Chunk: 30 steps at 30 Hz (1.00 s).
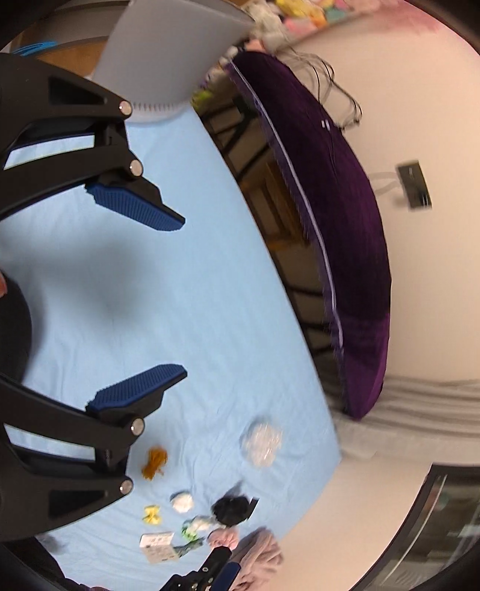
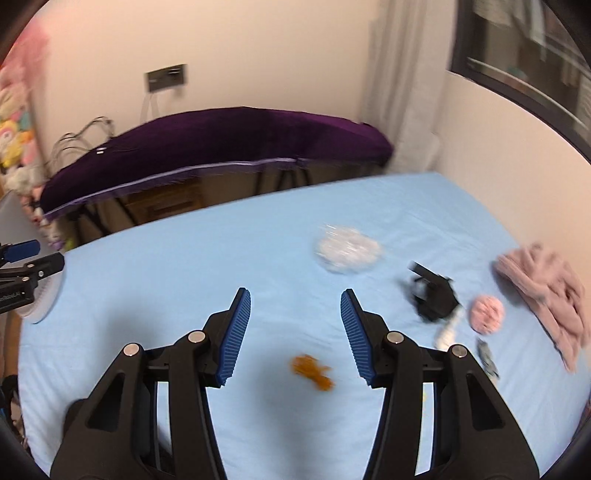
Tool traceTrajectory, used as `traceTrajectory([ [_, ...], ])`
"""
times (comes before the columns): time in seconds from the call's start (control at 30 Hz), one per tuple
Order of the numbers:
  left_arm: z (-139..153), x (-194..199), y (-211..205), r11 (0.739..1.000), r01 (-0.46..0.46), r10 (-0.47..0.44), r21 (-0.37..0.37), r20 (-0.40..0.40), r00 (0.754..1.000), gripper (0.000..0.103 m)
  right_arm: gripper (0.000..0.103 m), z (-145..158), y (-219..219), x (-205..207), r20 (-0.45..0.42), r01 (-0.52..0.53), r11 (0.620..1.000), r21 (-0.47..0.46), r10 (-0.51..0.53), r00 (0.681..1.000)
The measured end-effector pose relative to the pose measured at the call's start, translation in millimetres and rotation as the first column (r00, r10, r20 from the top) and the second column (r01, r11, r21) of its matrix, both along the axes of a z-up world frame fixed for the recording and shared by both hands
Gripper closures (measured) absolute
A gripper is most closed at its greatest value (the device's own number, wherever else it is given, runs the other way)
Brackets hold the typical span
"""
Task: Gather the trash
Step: 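Move both open tools back over the bed toward the remaining items, then grasp the orange rubber band with the left tool while the right tool grasps the white tissue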
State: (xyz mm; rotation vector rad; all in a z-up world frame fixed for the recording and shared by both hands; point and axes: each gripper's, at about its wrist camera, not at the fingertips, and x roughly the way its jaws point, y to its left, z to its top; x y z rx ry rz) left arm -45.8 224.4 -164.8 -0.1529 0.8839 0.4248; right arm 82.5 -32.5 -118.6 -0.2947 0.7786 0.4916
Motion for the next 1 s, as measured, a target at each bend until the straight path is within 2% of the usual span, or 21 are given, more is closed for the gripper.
traceTrajectory([
  [0.13,-11.1,38.6,-39.3,0.997,0.075,-0.075,-0.021,-0.017,0.997,0.028,0.054,-13.7,-56.3,27.5,-0.01,0.107,0.994,-0.016,-0.107,0.994],
  [0.3,-25.2,75.6,-83.5,0.988,0.144,-0.145,-0.048,-0.035,0.989,0.028,0.054,-30.2,-108.8,46.1,-0.023,0.182,0.983,-0.028,-0.183,0.983],
  [0.5,-48.3,106.7,-124.5,0.975,0.211,-0.215,-0.065,-0.072,0.974,0.028,0.054,-54.6,-137.1,59.8,-0.051,0.235,0.971,-0.045,-0.237,0.97],
  [0.8,-97.3,129.2,-158.1,0.958,0.255,-0.272,-0.128,-0.131,0.953,0.028,0.054,-102.5,-137.4,82.0,-0.104,0.232,0.971,-0.063,-0.238,0.966],
  [1.0,-136.8,143.6,-172.6,0.951,0.278,-0.299,-0.138,-0.171,0.939,0.028,0.054,-138.1,-120.9,98.1,-0.133,0.194,0.978,-0.079,-0.203,0.97],
])
